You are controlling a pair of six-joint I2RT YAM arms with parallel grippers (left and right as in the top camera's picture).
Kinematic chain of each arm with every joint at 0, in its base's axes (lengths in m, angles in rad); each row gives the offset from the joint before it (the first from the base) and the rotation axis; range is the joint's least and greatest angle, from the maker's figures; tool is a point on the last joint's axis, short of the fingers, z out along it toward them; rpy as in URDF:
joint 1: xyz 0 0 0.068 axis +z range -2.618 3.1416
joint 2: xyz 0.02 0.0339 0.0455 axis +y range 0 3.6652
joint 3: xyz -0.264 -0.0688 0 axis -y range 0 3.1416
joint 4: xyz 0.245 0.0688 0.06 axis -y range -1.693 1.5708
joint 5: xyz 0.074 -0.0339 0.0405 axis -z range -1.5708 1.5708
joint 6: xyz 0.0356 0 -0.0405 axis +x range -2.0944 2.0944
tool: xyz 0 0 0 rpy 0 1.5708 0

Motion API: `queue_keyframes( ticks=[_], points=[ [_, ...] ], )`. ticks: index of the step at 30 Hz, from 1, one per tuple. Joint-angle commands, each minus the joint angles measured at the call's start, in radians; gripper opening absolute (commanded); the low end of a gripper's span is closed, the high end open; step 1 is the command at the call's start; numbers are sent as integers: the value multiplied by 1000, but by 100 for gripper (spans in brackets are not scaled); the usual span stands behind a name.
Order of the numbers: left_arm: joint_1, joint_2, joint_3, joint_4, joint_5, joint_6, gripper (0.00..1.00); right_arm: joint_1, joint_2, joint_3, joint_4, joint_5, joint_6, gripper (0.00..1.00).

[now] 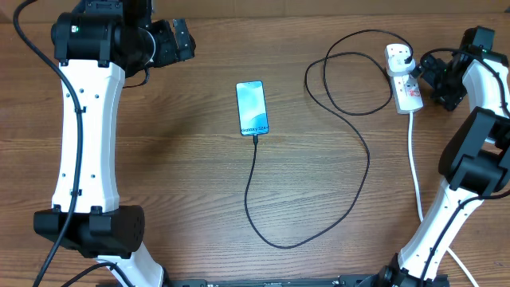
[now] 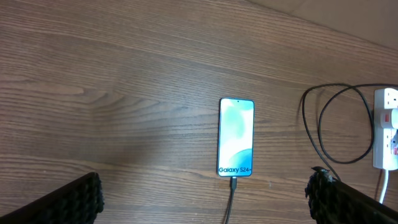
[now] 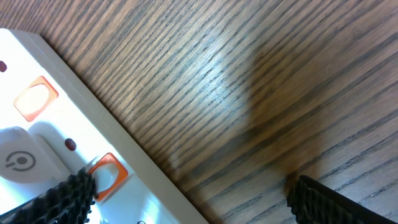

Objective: Plug charger to phone and switch on socket

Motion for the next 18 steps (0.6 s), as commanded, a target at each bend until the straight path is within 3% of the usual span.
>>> queue_keyframes(
  ticks=[1,10,18],
  points=[
    [-3,5,-1,-3,-14,-17,100,20,43,3,-9,-32,-31,100],
    [-3,5,-1,-3,-14,-17,100,9,-5,6,-55,-32,-30,100],
    [-3,5,-1,-3,-14,-17,100,-30,-220,6,-146,-32,-15,100]
  ],
)
